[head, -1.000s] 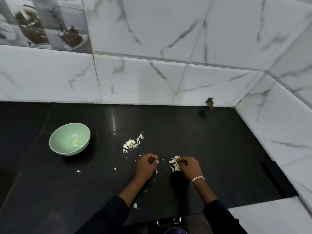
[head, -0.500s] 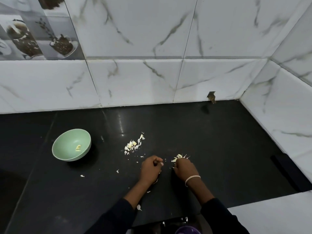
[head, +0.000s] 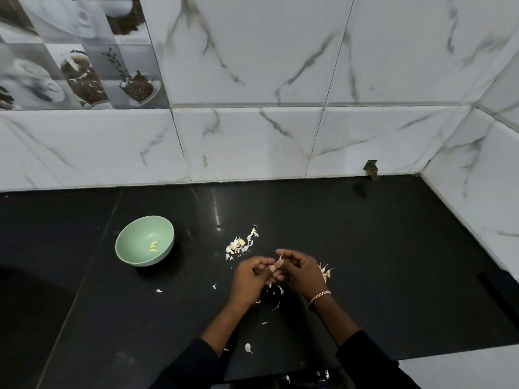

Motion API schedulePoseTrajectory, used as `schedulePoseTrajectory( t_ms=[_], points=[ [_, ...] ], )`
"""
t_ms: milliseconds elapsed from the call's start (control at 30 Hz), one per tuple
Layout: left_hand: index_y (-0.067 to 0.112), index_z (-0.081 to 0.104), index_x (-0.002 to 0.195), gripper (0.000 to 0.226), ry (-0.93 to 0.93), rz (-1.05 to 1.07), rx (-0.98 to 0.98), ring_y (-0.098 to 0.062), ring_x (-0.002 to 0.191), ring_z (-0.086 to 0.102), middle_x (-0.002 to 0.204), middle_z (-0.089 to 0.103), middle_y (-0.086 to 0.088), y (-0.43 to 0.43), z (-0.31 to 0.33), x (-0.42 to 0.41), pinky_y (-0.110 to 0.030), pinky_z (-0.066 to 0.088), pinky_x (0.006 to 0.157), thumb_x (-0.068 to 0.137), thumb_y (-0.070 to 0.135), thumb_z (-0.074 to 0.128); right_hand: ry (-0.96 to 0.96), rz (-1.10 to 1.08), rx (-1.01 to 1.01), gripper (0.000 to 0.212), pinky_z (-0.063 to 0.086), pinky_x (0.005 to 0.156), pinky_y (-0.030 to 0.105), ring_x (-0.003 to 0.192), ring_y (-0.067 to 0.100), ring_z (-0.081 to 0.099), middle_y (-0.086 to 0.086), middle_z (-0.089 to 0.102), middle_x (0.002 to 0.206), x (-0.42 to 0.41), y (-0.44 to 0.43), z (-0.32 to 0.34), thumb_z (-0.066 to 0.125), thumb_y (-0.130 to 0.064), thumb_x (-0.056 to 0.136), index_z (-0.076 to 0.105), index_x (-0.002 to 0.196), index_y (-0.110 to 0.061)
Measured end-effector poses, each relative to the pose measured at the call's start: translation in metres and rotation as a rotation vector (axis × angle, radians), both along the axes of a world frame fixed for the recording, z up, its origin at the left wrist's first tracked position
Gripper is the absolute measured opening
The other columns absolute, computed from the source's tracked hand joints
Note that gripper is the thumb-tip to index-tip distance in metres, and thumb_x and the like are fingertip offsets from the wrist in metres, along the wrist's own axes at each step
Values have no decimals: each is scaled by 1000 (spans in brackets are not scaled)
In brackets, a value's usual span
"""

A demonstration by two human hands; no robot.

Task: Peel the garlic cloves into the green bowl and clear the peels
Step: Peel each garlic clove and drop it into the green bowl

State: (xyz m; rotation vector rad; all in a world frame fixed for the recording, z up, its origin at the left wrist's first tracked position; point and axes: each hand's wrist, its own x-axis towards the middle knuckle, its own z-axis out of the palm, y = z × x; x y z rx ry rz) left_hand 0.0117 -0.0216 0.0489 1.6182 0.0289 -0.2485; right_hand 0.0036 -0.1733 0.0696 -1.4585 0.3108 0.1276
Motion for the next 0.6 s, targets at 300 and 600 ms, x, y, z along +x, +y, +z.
schedulePoseTrajectory(
  t_ms=[300,600],
  points=[
    [18,78,89,11,-213,204,197,-9,75,69,79,75,5,25,16,0,-16,52,70,83,10,80,-53,70,41,9,58,62,23,68,17,71,17,75,81,10,30,8,67,3,91,71,99,6],
    [12,78,87,12,-226,117,237,-11,74,72,78,76,3,39,31,2,-17,54,71,84,1,77,-94,189,-78,12,62,69,27,78,32,75,23,75,87,13,26,18,72,3,87,70,98,9]
  ],
)
